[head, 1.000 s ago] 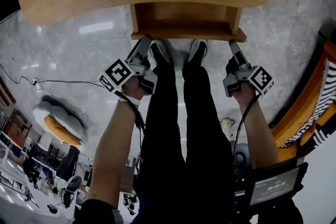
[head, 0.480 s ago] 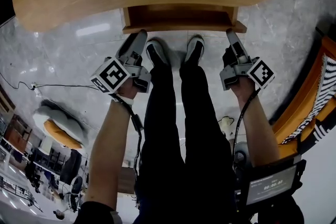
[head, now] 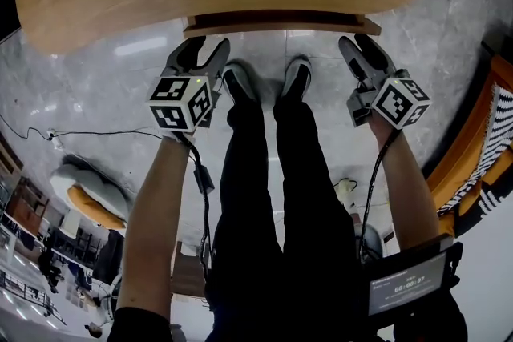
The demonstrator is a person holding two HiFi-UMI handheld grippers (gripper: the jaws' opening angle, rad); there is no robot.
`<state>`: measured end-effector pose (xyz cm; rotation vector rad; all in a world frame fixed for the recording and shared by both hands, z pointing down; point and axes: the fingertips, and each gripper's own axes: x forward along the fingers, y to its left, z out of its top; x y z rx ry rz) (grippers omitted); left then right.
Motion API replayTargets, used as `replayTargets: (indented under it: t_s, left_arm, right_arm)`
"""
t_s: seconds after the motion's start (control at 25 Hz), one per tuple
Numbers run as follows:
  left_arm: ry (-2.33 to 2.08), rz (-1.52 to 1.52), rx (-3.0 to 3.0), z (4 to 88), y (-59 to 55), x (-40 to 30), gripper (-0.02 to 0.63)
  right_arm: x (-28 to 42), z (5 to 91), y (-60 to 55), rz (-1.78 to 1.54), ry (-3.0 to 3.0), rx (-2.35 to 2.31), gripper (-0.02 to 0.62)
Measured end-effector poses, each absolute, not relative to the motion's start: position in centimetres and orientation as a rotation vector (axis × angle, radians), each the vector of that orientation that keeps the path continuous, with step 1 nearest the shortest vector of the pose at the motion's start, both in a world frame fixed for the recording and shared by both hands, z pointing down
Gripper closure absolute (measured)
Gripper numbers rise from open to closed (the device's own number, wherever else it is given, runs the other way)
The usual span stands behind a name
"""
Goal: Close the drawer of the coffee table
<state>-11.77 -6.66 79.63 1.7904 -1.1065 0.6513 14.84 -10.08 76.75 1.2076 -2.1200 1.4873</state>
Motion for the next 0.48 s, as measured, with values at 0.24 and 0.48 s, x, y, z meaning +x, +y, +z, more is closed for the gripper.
replayTargets:
  t_s: [0.24, 0.48]
  left_arm:
    - [-1.185, 0.672, 1.772, 80.1, -9.2, -12.0, 0.387]
    - [-1.214, 0.718, 1.788, 80.1, -11.0, -12.2, 0.387]
  right_arm:
    - [14.4, 76.9, -12.1, 1.340, -2.133, 1.184, 0.354]
    - [14.1, 77.0, -13.8, 1.273, -2.137, 1.179, 0.354]
